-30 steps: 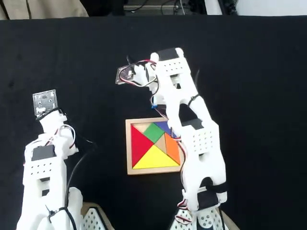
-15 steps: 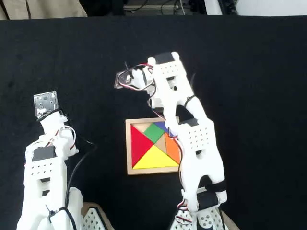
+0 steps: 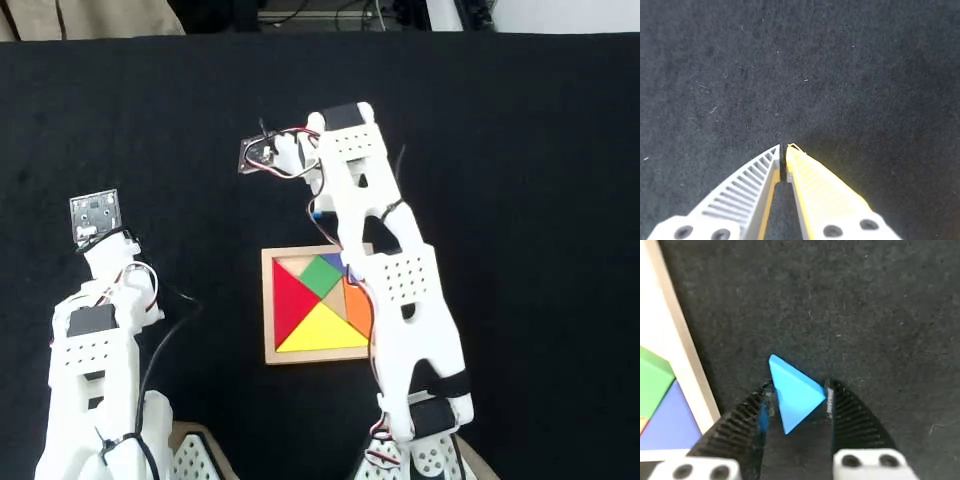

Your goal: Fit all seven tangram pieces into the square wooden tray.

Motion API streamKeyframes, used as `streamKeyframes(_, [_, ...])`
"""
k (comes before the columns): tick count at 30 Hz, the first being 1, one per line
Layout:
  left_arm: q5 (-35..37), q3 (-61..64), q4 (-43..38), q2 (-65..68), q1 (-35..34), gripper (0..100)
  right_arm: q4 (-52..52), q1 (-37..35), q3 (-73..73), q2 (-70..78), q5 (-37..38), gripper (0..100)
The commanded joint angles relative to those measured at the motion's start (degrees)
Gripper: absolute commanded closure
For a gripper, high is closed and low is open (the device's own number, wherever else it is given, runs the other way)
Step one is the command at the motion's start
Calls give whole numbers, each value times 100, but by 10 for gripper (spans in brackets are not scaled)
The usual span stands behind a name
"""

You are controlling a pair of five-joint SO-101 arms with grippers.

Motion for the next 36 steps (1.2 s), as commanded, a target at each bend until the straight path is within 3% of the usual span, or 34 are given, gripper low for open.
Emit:
streamKeyframes(1, [26,-31,-97,-132,92,967,229,-26,-145,31,44,917])
streamKeyframes(5, [26,-31,-97,-132,92,967,642,-18,-620,-286,9,917])
streamKeyframes(9, [26,-31,-97,-132,101,967,633,88,-822,-1033,-826,917])
streamKeyframes(17, [26,-31,-97,-132,101,967,624,53,1534,-3371,-2620,917])
streamKeyframes(22, [26,-31,-70,-132,101,967,404,-35,3776,-4699,-4598,917])
streamKeyframes(28, [26,-22,-62,-132,101,967,-774,-44,6281,-5578,-6910,917])
streamKeyframes(36, [26,-22,-62,-132,101,967,-1116,-264,6914,-5807,-10462,917])
